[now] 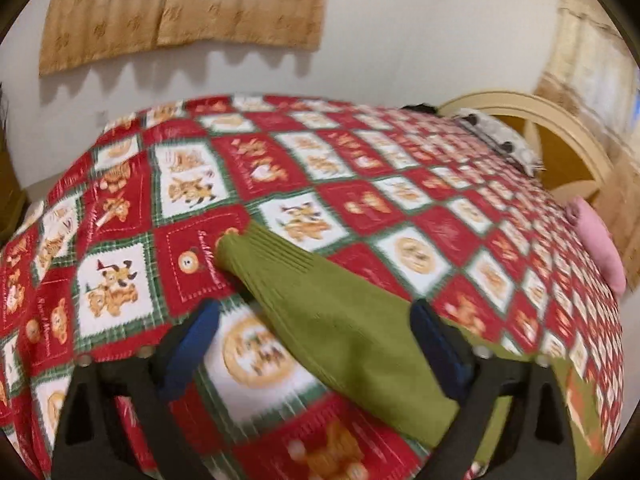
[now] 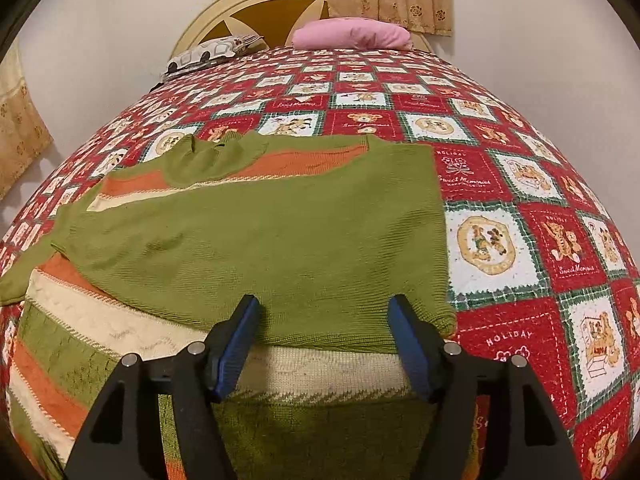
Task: Fold small clothes
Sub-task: 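Grasp the other green sleeve cuff with the left tool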
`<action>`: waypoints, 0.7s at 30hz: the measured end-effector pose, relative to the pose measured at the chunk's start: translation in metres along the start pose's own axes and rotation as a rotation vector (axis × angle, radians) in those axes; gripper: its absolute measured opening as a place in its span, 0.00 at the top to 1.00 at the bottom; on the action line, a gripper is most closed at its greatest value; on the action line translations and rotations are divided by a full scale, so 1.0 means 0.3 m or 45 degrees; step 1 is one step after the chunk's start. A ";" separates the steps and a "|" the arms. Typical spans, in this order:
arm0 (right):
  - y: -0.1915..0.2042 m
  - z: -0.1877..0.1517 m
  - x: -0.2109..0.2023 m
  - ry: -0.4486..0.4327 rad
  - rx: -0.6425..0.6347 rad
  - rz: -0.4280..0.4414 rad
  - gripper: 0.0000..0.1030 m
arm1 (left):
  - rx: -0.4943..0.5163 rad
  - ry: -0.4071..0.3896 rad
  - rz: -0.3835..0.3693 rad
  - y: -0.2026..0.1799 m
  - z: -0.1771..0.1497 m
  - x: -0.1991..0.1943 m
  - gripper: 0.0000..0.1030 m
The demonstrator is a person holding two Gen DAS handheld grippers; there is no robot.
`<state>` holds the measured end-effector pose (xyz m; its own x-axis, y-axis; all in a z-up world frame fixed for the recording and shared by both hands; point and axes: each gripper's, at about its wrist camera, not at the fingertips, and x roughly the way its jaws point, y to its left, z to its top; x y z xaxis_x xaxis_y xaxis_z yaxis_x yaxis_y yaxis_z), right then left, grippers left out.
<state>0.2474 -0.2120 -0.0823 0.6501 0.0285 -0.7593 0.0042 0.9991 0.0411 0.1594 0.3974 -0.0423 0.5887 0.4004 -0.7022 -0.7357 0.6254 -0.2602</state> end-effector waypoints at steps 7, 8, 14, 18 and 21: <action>0.001 0.000 0.000 0.000 0.001 0.001 0.34 | -0.142 0.144 -0.079 0.040 -0.020 0.160 0.50; 0.000 0.000 0.000 0.000 0.001 0.001 0.34 | -0.121 0.121 -0.066 0.030 -0.026 0.158 0.55; 0.000 0.000 0.000 0.001 0.002 0.003 0.34 | -0.042 0.076 -0.035 0.015 -0.038 0.145 0.90; 0.002 -0.001 0.000 0.001 0.000 0.000 0.34 | 0.030 0.026 -0.028 -0.023 -0.010 0.125 0.92; 0.002 -0.001 0.000 0.001 0.001 0.001 0.34 | 0.137 -0.055 -0.051 -0.105 -0.005 0.063 0.92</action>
<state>0.2472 -0.2115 -0.0826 0.6496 0.0295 -0.7597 0.0042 0.9991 0.0424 0.1932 0.3842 -0.0482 0.6328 0.4006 -0.6626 -0.6722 0.7090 -0.2133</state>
